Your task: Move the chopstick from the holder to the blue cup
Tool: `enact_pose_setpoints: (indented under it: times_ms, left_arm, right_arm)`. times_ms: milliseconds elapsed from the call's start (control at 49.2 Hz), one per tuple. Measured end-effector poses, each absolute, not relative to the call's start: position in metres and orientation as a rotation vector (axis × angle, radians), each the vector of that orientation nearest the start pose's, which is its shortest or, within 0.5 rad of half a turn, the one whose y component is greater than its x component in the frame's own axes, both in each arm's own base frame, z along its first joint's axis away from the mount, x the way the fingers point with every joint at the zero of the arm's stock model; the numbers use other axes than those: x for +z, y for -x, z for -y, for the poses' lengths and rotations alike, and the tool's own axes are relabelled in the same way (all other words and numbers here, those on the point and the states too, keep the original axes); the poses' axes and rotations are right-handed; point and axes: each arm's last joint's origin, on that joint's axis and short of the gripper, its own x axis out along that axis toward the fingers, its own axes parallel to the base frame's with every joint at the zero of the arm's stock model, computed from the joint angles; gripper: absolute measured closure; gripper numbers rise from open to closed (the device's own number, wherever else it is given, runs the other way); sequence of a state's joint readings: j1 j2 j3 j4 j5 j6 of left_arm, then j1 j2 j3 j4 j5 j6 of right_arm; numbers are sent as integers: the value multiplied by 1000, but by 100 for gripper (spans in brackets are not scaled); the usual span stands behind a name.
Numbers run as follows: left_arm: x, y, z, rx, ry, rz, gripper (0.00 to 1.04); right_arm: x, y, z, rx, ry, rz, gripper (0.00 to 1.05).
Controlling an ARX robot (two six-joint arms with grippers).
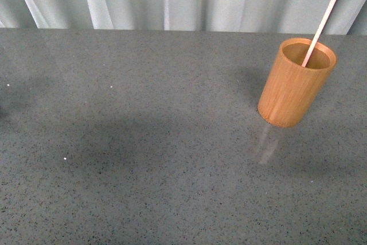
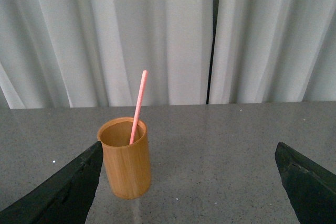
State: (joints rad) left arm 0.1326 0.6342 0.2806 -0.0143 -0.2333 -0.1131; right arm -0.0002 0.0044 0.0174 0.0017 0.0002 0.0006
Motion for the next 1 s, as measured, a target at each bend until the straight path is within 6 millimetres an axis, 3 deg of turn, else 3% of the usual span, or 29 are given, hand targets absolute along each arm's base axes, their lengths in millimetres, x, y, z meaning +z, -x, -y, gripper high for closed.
enact_pose_setpoints:
  times_ms: [203, 427, 650, 996]
  left_arm:
    - [207, -222, -46, 259, -23, -680, 7]
    - [214, -283, -81, 291, -77, -786, 7]
    - [199, -311, -106, 351, -108, -843, 7]
    - [173, -325, -115, 365, -100, -910, 7]
  right_arm:
    - [169, -97, 0, 0, -1, 15, 10]
    - [169, -97, 0, 0, -1, 15, 10]
    - [169, -97, 0, 0, -1, 15, 10]
    - [169, -97, 0, 0, -1, 15, 10]
